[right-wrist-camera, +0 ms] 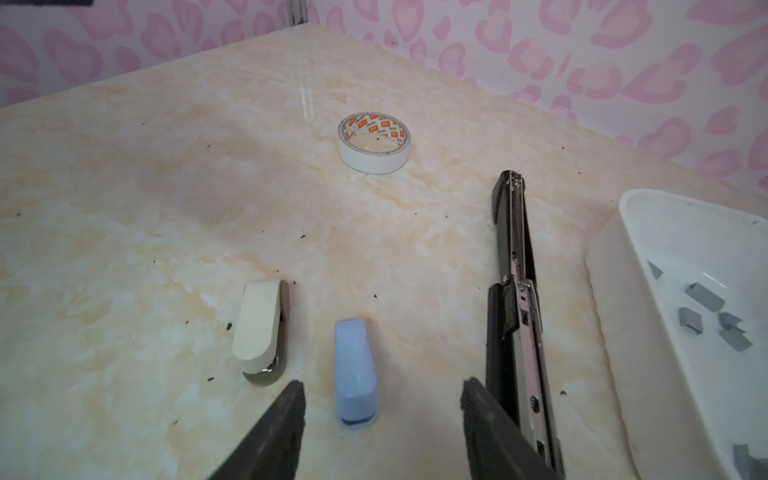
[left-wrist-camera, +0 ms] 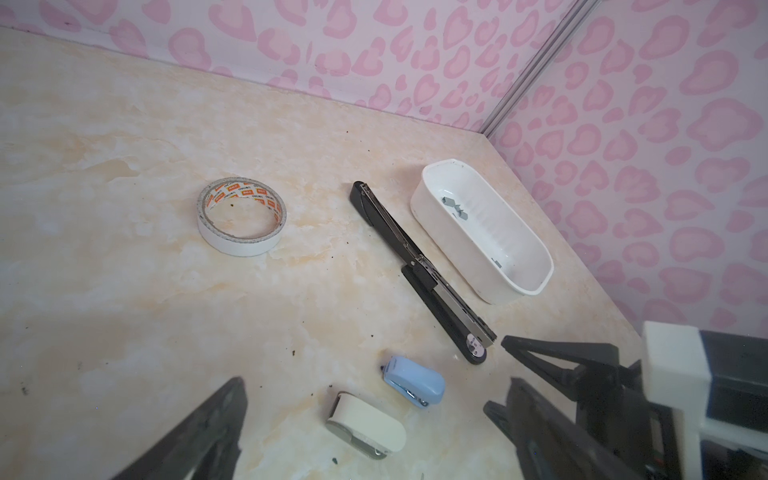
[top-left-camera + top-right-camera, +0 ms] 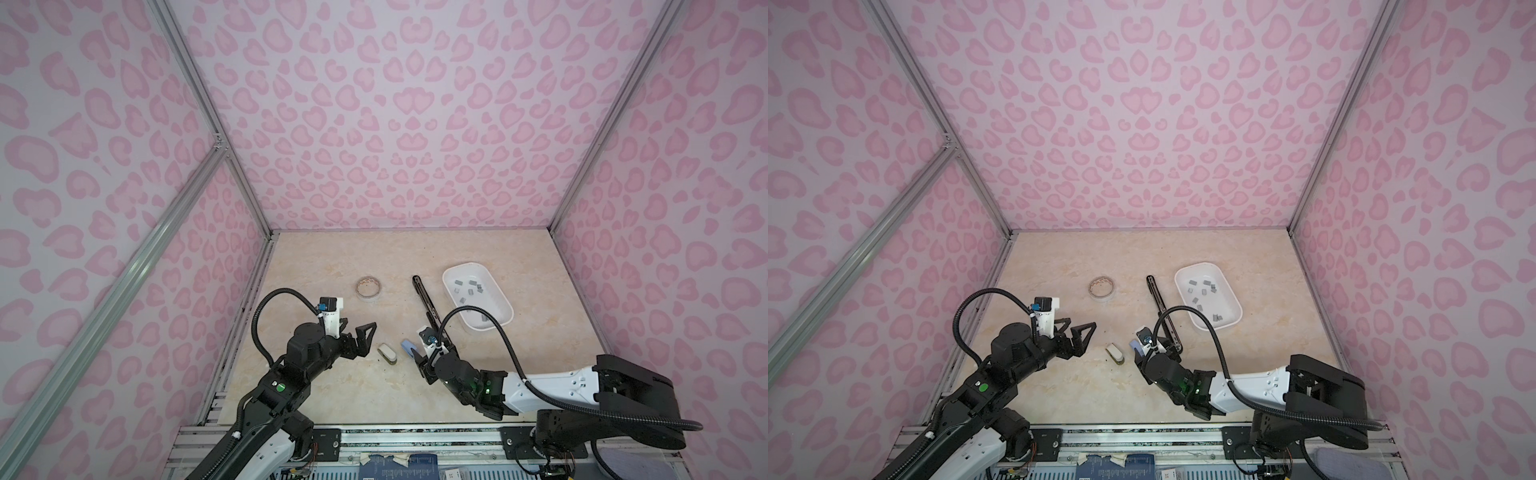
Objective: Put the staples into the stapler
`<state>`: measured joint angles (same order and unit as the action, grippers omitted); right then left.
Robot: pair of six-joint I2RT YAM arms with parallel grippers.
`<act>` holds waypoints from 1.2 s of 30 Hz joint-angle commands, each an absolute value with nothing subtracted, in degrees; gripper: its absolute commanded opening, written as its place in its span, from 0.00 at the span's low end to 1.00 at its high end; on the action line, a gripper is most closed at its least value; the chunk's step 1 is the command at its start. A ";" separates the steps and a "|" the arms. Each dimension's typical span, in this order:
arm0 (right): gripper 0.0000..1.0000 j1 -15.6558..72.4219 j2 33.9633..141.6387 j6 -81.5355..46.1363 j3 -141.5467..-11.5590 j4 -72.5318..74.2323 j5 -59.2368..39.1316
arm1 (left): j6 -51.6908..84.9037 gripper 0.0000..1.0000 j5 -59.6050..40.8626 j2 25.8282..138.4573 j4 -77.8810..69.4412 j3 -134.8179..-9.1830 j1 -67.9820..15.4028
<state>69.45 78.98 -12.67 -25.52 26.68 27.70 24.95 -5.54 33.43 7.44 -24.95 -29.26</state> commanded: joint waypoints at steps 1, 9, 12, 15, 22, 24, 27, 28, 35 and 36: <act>0.62 69.65 80.52 -12.79 -24.42 29.02 25.23 | 24.12 1.00 -5.15 32.88 6.36 -25.20 -29.20; 0.64 69.61 87.02 -12.82 -25.07 31.88 26.24 | 23.60 0.99 -4.73 36.50 6.27 -25.70 -29.27; 0.64 69.57 90.09 -12.48 -27.13 30.76 26.90 | 23.48 0.99 -4.87 36.91 5.72 -25.54 -29.27; 0.64 69.18 93.03 -12.73 -28.61 30.63 28.27 | 23.48 0.99 -4.50 36.74 5.84 -25.23 -29.39; 0.59 67.26 98.08 -13.49 -31.50 28.75 31.73 | 23.25 0.99 -4.17 37.15 5.64 -25.54 -29.36; 0.60 66.91 98.38 -13.36 -31.00 30.12 32.20 | 23.16 0.99 -4.37 37.69 5.67 -25.79 -29.36; 0.59 66.37 98.76 -13.50 -30.68 30.76 32.08 | 23.03 0.99 -4.65 38.40 5.63 -26.13 -29.44; 0.59 66.36 98.91 -13.50 -30.55 30.89 32.10 | 23.06 0.99 -4.78 38.54 5.70 -26.14 -29.44; 0.60 64.80 99.18 -13.75 -29.20 33.25 32.21 | 22.94 0.99 -4.70 39.24 5.04 -26.24 -29.71; 0.60 64.16 99.28 -13.80 -29.16 33.52 32.02 | 22.87 0.99 -4.69 39.45 4.98 -26.18 -29.71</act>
